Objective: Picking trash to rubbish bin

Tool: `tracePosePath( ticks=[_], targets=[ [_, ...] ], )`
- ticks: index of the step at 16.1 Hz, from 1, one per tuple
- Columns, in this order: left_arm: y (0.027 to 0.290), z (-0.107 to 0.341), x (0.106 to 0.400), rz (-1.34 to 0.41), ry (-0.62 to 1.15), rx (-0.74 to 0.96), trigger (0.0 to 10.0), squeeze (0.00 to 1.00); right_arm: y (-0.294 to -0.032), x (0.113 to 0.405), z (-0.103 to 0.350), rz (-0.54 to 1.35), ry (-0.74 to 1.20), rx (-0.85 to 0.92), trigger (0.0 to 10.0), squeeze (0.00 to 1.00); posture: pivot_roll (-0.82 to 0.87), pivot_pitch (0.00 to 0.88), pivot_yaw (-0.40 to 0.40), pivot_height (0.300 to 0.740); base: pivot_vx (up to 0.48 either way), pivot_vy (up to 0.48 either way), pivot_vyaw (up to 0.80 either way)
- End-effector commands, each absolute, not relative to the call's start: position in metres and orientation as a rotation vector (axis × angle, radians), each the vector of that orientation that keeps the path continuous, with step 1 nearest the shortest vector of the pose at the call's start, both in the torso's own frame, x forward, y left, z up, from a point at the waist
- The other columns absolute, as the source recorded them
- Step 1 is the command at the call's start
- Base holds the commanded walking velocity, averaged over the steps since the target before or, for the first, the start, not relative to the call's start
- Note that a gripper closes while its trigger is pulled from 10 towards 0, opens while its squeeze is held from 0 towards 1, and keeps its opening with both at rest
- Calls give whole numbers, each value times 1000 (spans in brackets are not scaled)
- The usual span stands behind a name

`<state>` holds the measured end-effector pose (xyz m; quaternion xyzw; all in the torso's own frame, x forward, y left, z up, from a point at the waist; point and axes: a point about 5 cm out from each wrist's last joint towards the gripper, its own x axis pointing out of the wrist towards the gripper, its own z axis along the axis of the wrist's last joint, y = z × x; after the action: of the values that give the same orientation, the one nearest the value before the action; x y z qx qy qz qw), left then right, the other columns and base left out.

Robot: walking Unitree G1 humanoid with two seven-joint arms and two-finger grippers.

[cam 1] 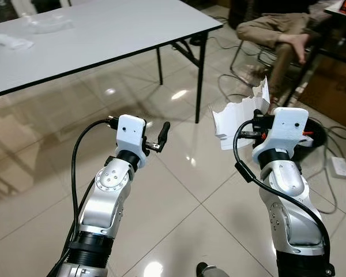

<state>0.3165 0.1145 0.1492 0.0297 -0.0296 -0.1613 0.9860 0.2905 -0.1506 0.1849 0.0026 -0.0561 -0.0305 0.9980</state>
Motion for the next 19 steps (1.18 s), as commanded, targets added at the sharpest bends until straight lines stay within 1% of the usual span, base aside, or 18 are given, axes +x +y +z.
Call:
tracePosePath(
  ticks=[1, 15, 16, 19],
  targets=[
    [113, 151, 315, -340, -70, 60, 10000, 0, -150, 291, 187, -59, -121, 11, 10000, 0, -52, 99, 48, 740, 296, 0, -750],
    [110, 147, 314, -351, -58, 65, 10000, 0, -150, 289, 186, -55, -117, 5, 10000, 0, -59, 99, 46, 740, 291, 0, -750],
    [110, 147, 314, -350, -56, 66, 10000, 0, -150, 289, 186, -53, -122, 8, 10000, 0, -59, 102, 49, 740, 262, 0, -587],
    [111, 148, 315, -349, -56, 66, 10000, 0, -147, 289, 187, -35, -135, -2, 10000, 0, -57, 100, 51, 740, 261, 0, 0]
  ],
)
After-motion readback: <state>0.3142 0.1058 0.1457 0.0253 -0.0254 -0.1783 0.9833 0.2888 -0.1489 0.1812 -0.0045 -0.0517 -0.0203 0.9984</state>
